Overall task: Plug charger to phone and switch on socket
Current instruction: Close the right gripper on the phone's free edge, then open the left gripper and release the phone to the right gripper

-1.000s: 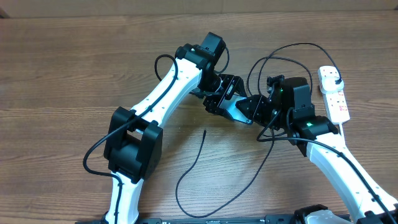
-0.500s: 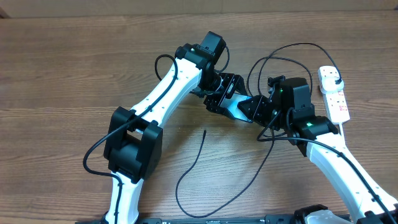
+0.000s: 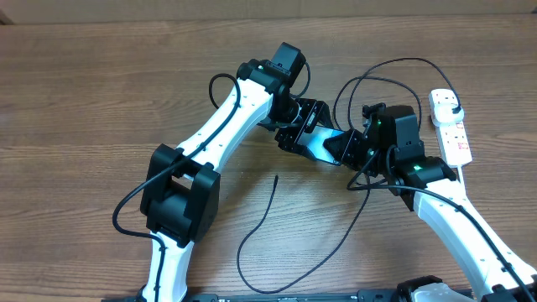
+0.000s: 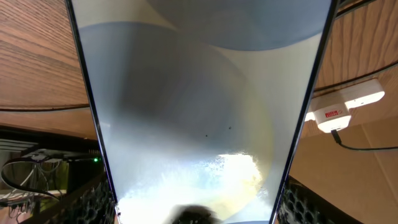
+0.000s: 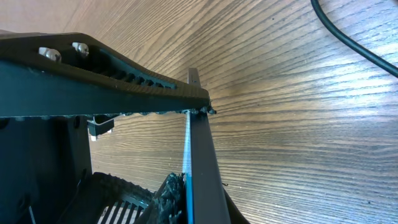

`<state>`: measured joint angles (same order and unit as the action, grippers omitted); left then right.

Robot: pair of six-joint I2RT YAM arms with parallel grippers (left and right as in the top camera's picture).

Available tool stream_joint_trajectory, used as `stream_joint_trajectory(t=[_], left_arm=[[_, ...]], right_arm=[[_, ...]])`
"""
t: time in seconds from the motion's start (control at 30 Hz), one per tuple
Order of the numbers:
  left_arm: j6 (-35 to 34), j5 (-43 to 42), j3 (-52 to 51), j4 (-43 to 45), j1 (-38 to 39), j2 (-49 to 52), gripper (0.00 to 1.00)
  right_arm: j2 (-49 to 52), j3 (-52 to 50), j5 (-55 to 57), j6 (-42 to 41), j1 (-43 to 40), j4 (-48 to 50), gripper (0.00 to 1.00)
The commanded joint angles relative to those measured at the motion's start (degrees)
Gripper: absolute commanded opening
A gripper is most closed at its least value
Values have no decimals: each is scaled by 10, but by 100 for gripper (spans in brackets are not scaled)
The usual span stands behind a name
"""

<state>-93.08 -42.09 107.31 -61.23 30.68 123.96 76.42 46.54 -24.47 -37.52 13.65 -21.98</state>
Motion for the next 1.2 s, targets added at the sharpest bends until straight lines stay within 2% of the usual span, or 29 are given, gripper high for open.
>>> stream_joint_trajectory(t=[0.0, 0.37, 0.57, 0.6, 0.63, 0.67, 0.73, 0.9, 1.17], left_arm=[[-8, -10, 16, 2, 2, 0, 4], [-8, -9, 16, 2, 2, 0, 4], [-8, -8, 16, 2, 2, 0, 5], [-8, -7, 16, 2, 2, 0, 9], [-8, -5, 16, 2, 2, 0, 24], [-8, -1, 16, 2, 2, 0, 44], [-8, 10, 16, 2, 2, 0, 100], [2, 20, 16, 0, 0, 0, 99], [98, -25, 16, -1, -23, 0, 99]], right_arm=[[1, 10, 15, 0, 3, 0, 12], [1, 10, 15, 0, 3, 0, 4], [1, 10, 15, 0, 3, 0, 4], [1, 10, 15, 0, 3, 0, 4], [1, 10, 15, 0, 3, 0, 4], [1, 10, 15, 0, 3, 0, 4], [1, 10, 15, 0, 3, 0, 4], [1, 10, 15, 0, 2, -2, 4], [1, 10, 60, 0, 1, -20, 4]])
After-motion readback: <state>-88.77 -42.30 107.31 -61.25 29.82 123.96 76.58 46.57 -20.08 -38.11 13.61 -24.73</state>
